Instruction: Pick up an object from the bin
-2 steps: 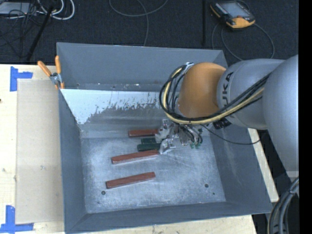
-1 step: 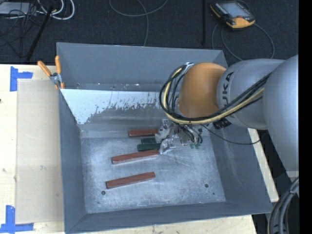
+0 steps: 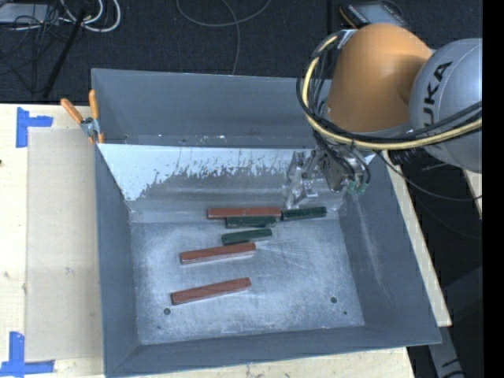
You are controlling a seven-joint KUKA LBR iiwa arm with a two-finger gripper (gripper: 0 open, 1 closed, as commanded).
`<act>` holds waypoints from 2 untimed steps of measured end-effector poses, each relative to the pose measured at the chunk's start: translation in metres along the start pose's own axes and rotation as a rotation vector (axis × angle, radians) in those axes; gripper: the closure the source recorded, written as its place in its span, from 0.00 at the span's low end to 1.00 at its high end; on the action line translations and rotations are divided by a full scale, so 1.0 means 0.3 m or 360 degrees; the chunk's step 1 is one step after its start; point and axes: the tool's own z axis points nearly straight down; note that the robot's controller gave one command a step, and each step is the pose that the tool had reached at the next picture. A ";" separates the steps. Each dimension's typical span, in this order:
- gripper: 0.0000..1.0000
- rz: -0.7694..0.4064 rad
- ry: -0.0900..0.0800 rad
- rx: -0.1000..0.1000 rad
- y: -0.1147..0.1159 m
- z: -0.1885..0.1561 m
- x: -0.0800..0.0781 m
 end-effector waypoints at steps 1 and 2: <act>1.00 -0.0001 0.0007 -0.0001 0.001 0.007 0.003; 0.00 0.0047 0.0016 -0.0001 0.034 0.311 0.042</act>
Offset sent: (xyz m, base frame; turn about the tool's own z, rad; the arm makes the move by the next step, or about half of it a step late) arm -0.0119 0.0093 -0.0913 0.0313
